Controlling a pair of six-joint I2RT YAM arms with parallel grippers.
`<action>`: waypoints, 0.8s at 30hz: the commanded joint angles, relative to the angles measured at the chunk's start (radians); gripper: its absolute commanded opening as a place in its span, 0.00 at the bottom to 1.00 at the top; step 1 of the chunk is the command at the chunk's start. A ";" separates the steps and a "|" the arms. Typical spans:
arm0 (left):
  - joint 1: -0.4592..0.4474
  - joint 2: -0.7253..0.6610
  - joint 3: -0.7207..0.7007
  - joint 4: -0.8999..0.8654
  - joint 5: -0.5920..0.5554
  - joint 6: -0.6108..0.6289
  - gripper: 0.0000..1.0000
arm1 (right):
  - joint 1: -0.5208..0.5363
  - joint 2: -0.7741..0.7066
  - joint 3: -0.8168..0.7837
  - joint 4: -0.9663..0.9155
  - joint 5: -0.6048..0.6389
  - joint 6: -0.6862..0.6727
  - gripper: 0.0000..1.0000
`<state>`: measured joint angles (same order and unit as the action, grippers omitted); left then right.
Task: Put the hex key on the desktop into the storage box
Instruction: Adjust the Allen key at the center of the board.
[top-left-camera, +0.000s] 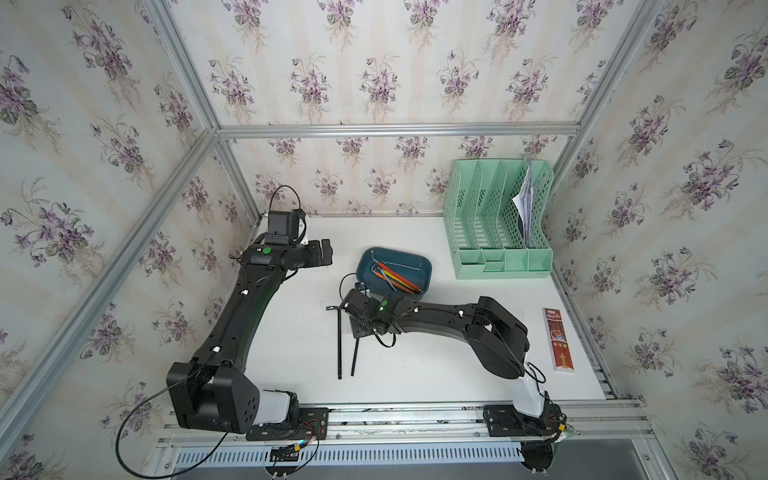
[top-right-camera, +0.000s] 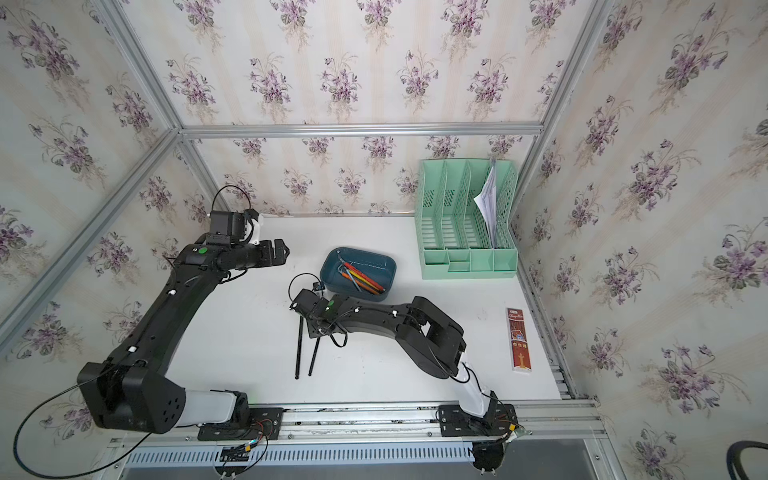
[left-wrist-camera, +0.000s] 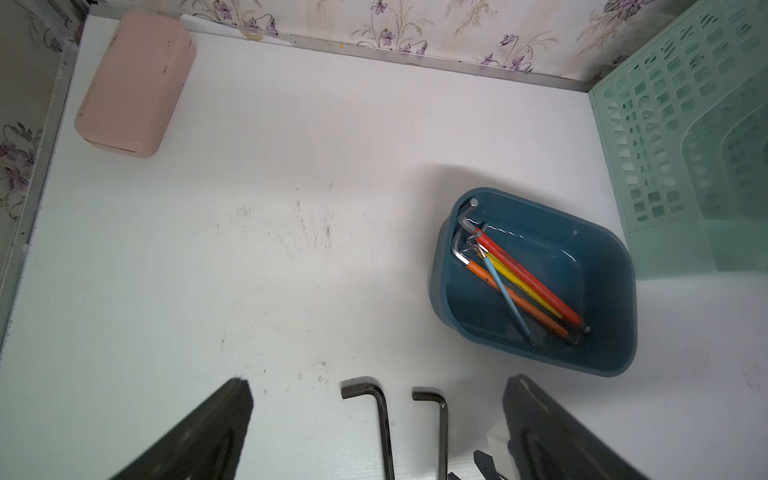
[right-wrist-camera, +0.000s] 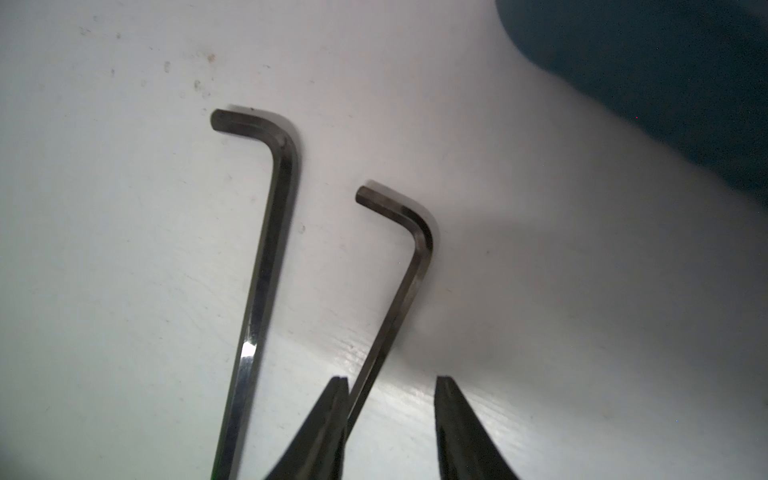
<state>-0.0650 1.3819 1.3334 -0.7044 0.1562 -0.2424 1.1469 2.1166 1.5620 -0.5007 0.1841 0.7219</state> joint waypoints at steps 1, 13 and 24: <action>0.016 -0.002 0.001 -0.003 -0.034 0.006 0.99 | 0.022 0.021 0.019 -0.022 0.033 0.063 0.42; 0.027 0.012 -0.024 0.019 0.017 -0.029 0.99 | 0.046 0.047 -0.027 -0.156 0.163 0.132 0.43; 0.027 0.001 -0.028 0.008 0.006 -0.024 0.99 | -0.003 -0.100 -0.231 -0.139 0.130 0.128 0.43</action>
<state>-0.0391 1.3911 1.3087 -0.6987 0.1658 -0.2623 1.1511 2.0193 1.3441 -0.6022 0.3511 0.8455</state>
